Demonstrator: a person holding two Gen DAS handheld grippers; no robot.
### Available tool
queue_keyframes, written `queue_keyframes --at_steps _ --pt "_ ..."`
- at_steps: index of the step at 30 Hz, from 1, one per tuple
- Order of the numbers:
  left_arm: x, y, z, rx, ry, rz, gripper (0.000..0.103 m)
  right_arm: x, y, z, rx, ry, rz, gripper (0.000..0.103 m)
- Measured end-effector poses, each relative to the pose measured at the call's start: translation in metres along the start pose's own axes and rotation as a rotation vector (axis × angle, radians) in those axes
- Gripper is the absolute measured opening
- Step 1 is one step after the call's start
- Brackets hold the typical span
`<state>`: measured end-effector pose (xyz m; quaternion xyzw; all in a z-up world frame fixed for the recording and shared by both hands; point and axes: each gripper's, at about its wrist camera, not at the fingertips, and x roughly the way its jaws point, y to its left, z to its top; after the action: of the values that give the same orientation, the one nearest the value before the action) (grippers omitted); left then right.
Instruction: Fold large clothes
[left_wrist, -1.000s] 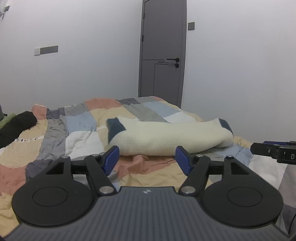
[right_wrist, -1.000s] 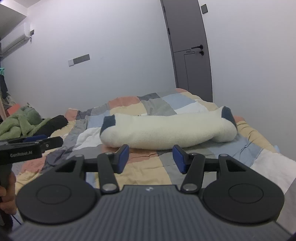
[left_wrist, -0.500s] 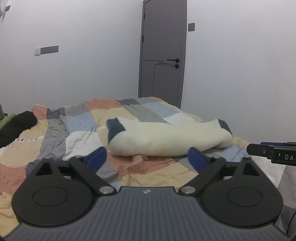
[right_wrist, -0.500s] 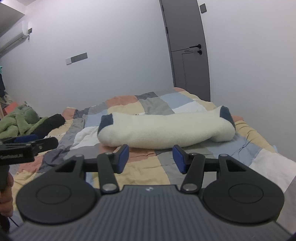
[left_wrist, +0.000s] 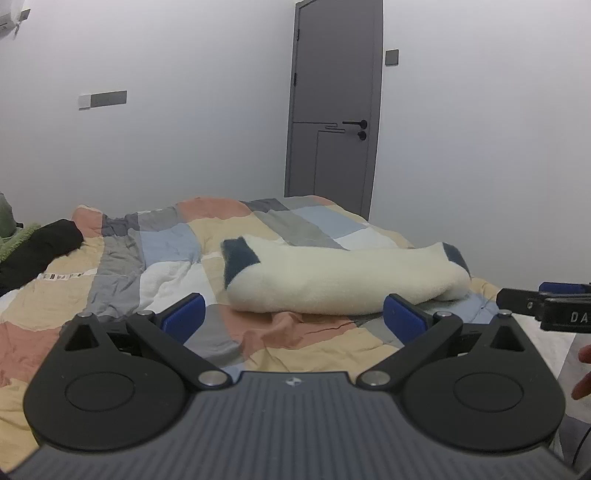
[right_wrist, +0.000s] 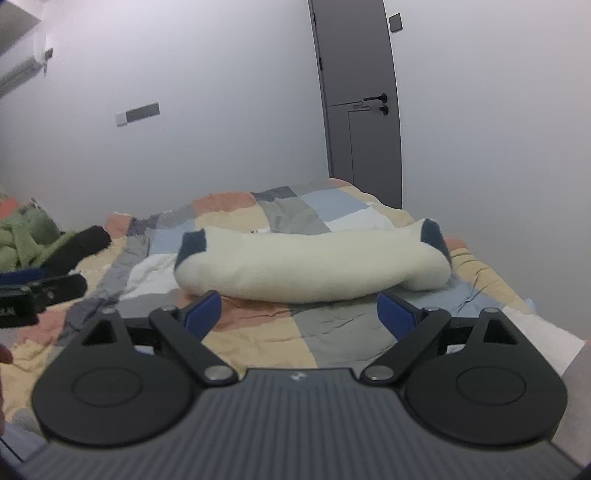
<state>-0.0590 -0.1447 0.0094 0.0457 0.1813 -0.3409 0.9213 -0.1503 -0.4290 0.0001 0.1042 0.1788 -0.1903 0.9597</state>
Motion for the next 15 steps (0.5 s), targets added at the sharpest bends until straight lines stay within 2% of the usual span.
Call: queue_keyframes --at_steps 4,6,15 --pt "-0.0004 -0.004 0.0005 0.018 0.009 0.017 0.103 0.0006 0.0018 0.0004 -0.004 -0.002 -0.006 0.093" --pt "-0.0007 -0.0054 0.0009 0.019 0.009 0.021 0.103 0.001 0.0013 0.0009 -0.002 -0.004 -0.014 0.103" --pt "-0.0017 -0.0087 0.0031 0.008 0.017 0.019 0.103 0.0007 -0.0022 0.0028 0.027 -0.004 -0.009 0.103"
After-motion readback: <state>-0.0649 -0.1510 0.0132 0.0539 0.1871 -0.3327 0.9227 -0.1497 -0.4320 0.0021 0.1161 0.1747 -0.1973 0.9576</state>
